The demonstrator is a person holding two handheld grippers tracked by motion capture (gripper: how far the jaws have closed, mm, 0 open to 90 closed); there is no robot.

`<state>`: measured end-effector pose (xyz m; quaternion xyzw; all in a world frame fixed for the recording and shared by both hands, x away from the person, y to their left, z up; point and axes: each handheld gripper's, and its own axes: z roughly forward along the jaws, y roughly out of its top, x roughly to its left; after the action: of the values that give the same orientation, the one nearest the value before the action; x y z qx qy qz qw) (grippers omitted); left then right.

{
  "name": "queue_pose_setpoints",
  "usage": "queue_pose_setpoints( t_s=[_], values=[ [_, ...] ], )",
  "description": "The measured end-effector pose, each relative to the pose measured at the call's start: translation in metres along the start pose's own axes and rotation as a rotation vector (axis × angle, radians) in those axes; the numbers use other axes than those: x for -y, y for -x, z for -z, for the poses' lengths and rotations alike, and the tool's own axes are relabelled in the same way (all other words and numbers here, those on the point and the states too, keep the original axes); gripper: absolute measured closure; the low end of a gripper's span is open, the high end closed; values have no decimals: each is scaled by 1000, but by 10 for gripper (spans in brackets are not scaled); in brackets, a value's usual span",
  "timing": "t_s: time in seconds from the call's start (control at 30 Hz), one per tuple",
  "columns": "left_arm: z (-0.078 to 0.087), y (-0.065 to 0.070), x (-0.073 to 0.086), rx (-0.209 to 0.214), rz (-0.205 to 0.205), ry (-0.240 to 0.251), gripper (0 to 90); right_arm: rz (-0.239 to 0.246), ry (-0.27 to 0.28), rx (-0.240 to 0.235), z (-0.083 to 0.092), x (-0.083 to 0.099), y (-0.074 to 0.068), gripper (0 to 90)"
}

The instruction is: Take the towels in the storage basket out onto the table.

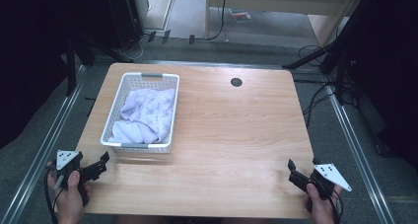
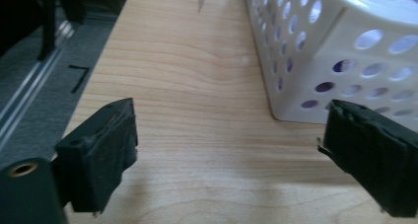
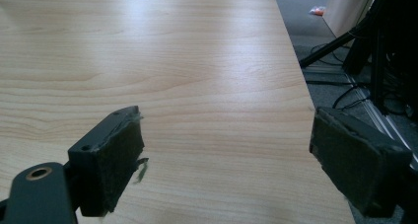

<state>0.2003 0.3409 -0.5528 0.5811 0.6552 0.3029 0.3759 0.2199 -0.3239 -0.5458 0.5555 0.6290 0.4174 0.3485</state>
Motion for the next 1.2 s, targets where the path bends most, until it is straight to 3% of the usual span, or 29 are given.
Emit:
queue_pose_setpoints(
  t_s=[0.1,0.2,0.3,0.47,0.57,0.67,0.77,0.87,1.07,1.2],
  values=[
    [-1,-1,-1,-5,16,-10,84,1,3,1,0,0,0,134],
    [0,-5,0,35,46,13,84,-3,7,-1,1,0,0,134],
    [2,-9,0,87,48,49,84,-2,4,-5,1,0,0,134],
    [8,-16,0,81,70,37,84,2,0,-10,0,0,0,133],
    [17,-17,-3,125,31,43,83,3,1,-8,1,0,0,133],
    [27,-16,-6,187,35,70,2,2,5,-9,1,0,0,133],
    [33,-14,-11,162,26,69,0,0,3,-11,1,0,0,133],
    [39,-11,-19,168,34,74,0,2,4,-8,1,0,0,133],
    [50,3,-38,162,0,64,0,-4,0,-2,1,0,0,133],
    [56,8,-50,184,-11,59,0,-8,1,1,1,0,0,134]
  ],
)
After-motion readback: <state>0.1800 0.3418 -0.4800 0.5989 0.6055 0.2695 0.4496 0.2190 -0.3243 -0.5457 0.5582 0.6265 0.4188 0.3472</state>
